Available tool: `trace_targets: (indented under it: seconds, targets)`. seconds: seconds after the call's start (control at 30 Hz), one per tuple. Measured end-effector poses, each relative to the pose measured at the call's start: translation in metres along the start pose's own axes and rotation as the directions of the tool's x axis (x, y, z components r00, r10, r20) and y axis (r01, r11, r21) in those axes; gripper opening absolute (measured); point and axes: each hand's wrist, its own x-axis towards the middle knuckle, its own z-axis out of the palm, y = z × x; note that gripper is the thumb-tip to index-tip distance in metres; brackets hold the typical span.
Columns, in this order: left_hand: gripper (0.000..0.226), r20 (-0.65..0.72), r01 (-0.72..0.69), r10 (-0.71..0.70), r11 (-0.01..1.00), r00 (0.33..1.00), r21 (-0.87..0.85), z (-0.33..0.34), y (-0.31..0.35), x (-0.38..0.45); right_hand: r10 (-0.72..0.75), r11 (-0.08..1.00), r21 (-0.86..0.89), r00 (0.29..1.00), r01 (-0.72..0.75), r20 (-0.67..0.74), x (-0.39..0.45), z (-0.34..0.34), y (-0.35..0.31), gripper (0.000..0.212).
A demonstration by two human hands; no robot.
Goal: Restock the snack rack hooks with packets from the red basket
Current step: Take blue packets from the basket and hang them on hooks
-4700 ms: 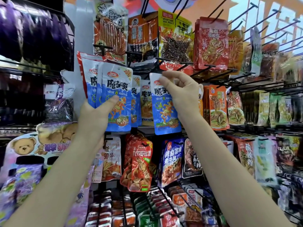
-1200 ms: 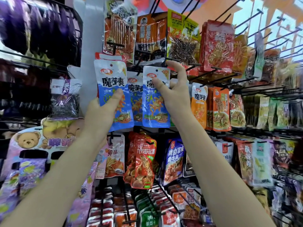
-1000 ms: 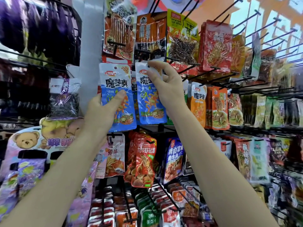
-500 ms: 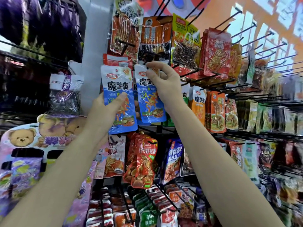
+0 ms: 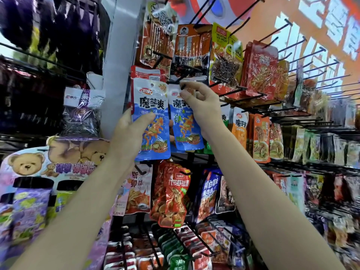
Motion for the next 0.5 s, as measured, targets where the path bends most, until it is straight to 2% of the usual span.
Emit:
trace_targets:
  seconds: [0.1,0.17,0.23,0.27,0.3,0.37,0.43,0.5]
  targets:
    - [0.008,0.0,-0.05,0.05,0.998,0.999,0.025,-0.002,-0.003,0.0,0.098,0.991,-0.09,0.994,-0.095,0.037,-0.002,0.002,0.005,0.029]
    - [0.01,0.013,-0.098,0.098,0.995,0.995,0.027,-0.002,-0.004,-0.001,0.002,0.932,-0.363,0.999,0.01,0.032,-0.011,-0.001,0.0,0.032]
    - [0.015,0.018,-0.126,0.125,0.992,0.992,0.032,-0.002,-0.005,-0.001,-0.214,0.817,-0.558,0.975,0.147,-0.056,-0.028,-0.009,-0.007,0.025]
    - [0.021,0.022,-0.134,0.133,0.99,0.991,0.036,-0.001,-0.006,0.0,-0.274,0.824,-0.541,0.955,0.17,-0.117,-0.038,-0.012,-0.012,0.021]
    - [0.025,0.028,-0.138,0.136,0.989,0.99,0.046,0.0,-0.007,0.0,-0.273,0.863,-0.474,0.952,0.177,-0.141,-0.046,-0.013,-0.016,0.022]
    - [0.025,0.052,-0.152,0.148,0.985,0.988,0.077,0.006,-0.009,0.0,-0.141,0.947,-0.3,0.988,0.116,-0.065,-0.057,-0.006,-0.024,0.029]
    - [0.018,0.062,-0.155,0.149,0.982,0.987,0.105,0.012,-0.009,-0.001,-0.031,0.98,-0.197,0.999,0.035,0.024,-0.057,0.004,-0.023,0.017]
    - [0.006,0.053,-0.144,0.138,0.982,0.989,0.121,0.012,-0.011,0.0,-0.01,0.991,-0.136,1.0,0.013,0.018,-0.051,0.006,-0.021,0.011]
